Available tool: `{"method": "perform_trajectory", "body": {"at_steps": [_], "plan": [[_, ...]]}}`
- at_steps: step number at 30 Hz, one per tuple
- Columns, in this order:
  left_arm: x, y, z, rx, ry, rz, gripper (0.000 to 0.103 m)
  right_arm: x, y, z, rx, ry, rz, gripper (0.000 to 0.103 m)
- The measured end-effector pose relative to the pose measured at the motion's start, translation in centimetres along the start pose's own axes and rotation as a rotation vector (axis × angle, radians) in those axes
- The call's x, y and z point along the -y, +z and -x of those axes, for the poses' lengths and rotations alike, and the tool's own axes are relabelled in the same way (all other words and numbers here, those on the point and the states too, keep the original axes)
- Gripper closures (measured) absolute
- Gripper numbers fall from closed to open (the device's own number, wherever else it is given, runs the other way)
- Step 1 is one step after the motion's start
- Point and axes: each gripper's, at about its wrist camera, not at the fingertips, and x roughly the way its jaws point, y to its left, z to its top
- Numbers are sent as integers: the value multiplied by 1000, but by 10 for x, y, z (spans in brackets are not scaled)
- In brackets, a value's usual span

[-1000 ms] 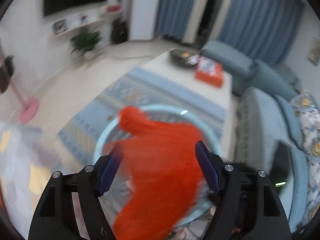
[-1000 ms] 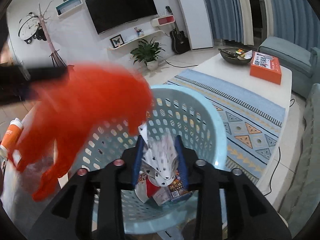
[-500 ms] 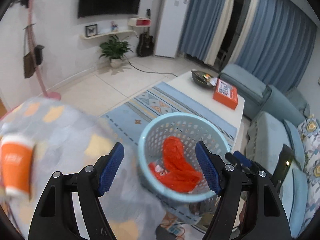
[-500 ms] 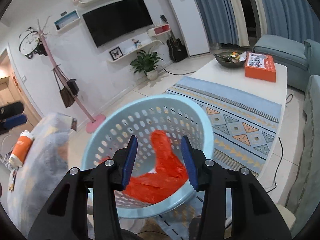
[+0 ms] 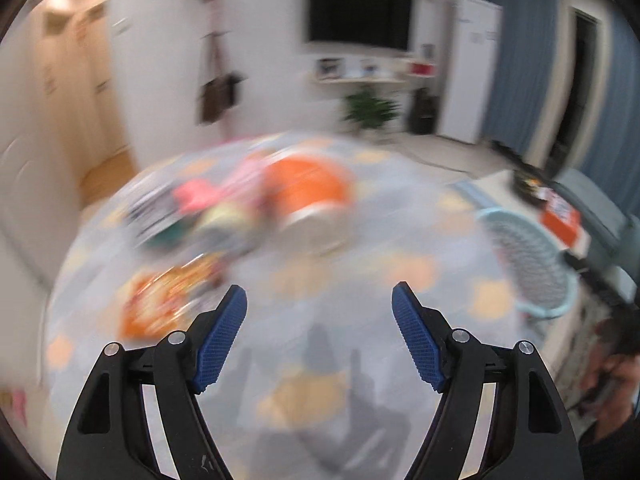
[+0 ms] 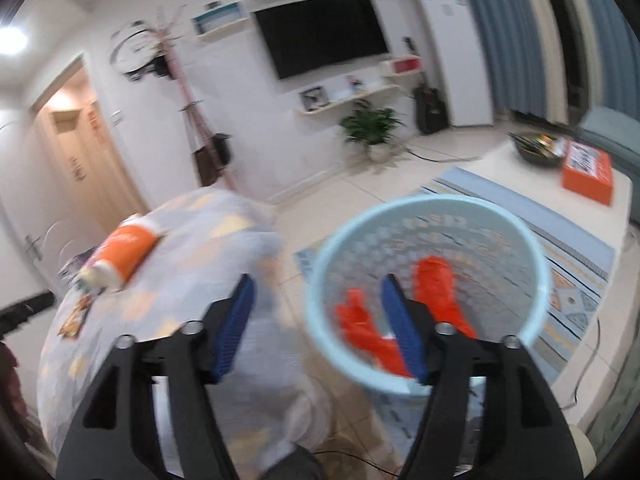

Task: Collect trash
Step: 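Move both grippers back over the table toward the remaining trash, then grasp the orange panda snack packet with the left gripper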

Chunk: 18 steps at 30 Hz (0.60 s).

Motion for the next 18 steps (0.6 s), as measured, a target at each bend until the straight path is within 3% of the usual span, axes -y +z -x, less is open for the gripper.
{"method": "perform_trajectory", "body": {"at_steps": [3, 7, 12, 15, 18], "plan": [[-45, -22, 1, -52, 55, 65, 29, -42, -3, 0, -9, 62, 59, 30], [-83, -41, 1, -88, -13, 159, 29, -82, -9, -1, -35, 117, 116, 30], [-89, -35, -11, -73, -27, 187, 27, -123, -19, 1, -71, 167, 177, 30], [-85, -39, -24, -100, -6, 185, 26, -140, -23, 2, -83, 179, 225, 30], [-85, -36, -27, -77, 28, 205, 27, -143, -27, 3, -86, 185, 238, 30]]}}
